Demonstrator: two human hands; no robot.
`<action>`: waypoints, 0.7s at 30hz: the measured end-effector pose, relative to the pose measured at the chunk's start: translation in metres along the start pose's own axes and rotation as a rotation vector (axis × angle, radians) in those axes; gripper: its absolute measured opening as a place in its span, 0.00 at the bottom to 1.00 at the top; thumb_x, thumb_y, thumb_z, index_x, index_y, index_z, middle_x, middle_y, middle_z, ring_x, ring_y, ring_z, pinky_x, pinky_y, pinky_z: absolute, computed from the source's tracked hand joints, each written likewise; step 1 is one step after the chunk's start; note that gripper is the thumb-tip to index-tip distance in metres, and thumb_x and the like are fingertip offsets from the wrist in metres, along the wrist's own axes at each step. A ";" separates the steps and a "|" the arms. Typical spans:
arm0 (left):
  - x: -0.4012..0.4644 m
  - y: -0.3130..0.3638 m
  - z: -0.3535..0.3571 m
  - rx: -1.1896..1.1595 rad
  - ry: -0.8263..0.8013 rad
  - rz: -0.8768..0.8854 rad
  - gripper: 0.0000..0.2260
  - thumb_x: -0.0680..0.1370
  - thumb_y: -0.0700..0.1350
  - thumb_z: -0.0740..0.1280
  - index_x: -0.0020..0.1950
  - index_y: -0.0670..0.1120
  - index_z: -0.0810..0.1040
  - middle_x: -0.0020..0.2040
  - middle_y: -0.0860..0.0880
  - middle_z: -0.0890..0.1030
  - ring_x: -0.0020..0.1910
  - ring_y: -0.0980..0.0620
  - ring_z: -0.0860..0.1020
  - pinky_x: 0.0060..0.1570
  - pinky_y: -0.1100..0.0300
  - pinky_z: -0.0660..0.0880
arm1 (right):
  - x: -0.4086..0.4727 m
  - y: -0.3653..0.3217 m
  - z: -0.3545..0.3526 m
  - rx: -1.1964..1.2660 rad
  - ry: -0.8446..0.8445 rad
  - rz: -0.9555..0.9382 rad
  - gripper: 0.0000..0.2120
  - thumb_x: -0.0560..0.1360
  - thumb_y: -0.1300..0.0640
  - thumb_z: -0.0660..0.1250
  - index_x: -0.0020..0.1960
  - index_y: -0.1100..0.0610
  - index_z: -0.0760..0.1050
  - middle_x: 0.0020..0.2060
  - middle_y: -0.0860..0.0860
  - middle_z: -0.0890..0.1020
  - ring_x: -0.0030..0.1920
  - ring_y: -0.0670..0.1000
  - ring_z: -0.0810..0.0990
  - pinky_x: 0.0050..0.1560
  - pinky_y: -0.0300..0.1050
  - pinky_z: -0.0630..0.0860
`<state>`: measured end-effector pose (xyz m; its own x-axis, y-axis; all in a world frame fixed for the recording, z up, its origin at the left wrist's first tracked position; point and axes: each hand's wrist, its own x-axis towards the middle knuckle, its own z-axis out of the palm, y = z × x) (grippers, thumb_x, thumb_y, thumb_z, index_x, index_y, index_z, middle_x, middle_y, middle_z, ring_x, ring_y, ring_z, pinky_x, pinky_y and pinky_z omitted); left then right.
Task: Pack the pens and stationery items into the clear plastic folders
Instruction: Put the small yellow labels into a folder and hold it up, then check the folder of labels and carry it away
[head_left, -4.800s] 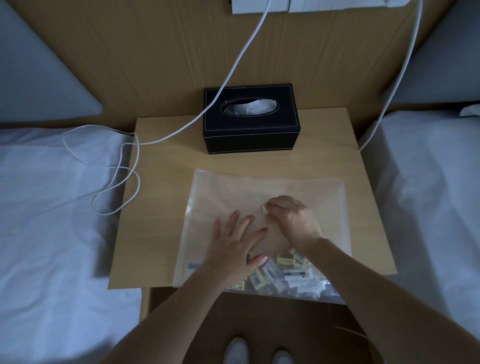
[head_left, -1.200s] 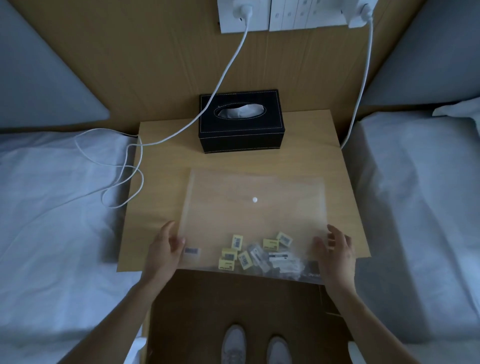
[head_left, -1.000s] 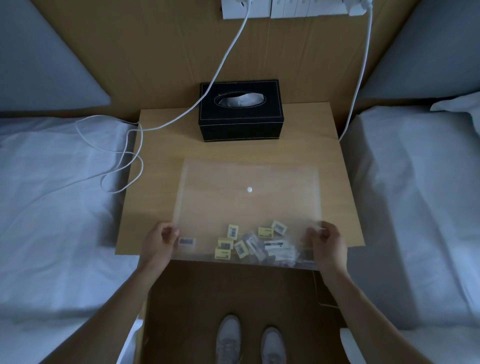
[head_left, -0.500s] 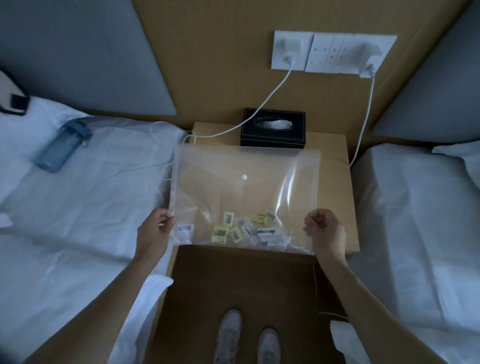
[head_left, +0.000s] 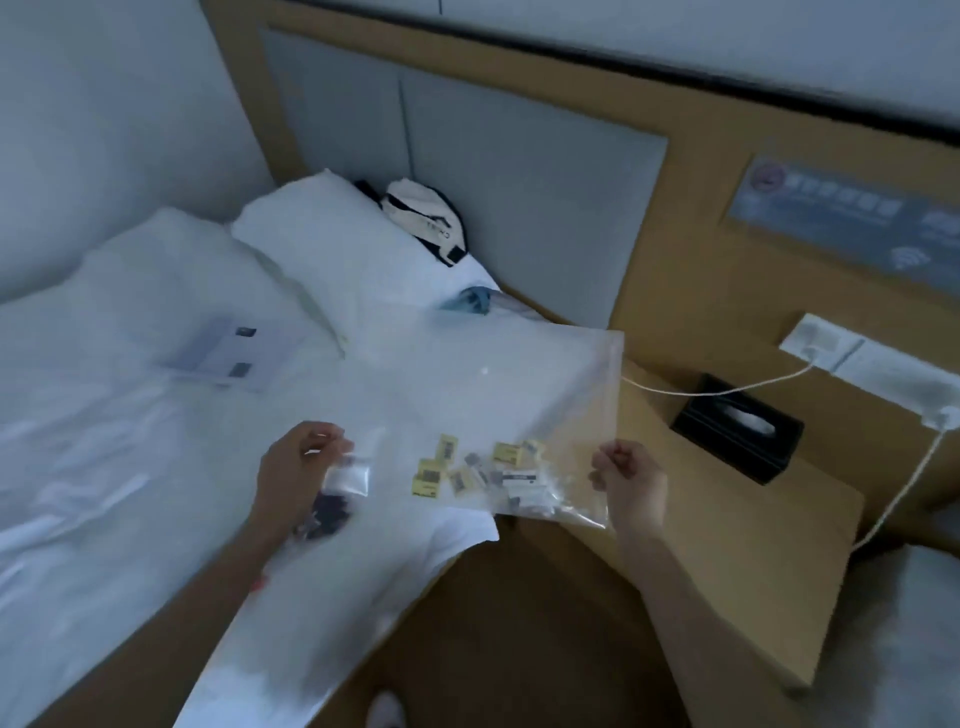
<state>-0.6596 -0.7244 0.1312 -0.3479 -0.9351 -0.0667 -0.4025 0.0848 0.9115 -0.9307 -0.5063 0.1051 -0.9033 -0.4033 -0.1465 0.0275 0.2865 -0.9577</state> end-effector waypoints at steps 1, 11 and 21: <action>-0.003 -0.003 -0.022 -0.039 0.030 -0.025 0.06 0.75 0.37 0.70 0.43 0.48 0.78 0.41 0.47 0.84 0.36 0.54 0.83 0.45 0.55 0.79 | -0.006 -0.011 0.016 0.012 -0.036 -0.021 0.05 0.75 0.66 0.67 0.44 0.57 0.75 0.33 0.54 0.79 0.30 0.50 0.77 0.37 0.44 0.75; -0.032 -0.098 -0.176 -0.229 0.219 -0.190 0.04 0.77 0.35 0.67 0.51 0.37 0.76 0.42 0.42 0.83 0.31 0.55 0.82 0.32 0.65 0.79 | -0.077 -0.066 0.169 0.007 -0.260 -0.124 0.04 0.76 0.64 0.67 0.48 0.57 0.78 0.35 0.53 0.81 0.32 0.49 0.78 0.35 0.35 0.76; -0.065 -0.204 -0.284 -0.278 0.382 -0.325 0.02 0.77 0.35 0.67 0.48 0.40 0.77 0.41 0.42 0.83 0.32 0.55 0.82 0.31 0.65 0.78 | -0.150 -0.046 0.317 -0.121 -0.446 -0.095 0.05 0.74 0.66 0.67 0.47 0.59 0.79 0.35 0.54 0.82 0.32 0.52 0.77 0.40 0.47 0.77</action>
<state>-0.3145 -0.7788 0.0652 0.1079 -0.9603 -0.2574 -0.1816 -0.2736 0.9445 -0.6607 -0.7348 0.0927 -0.6266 -0.7590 -0.1770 -0.1207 0.3188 -0.9401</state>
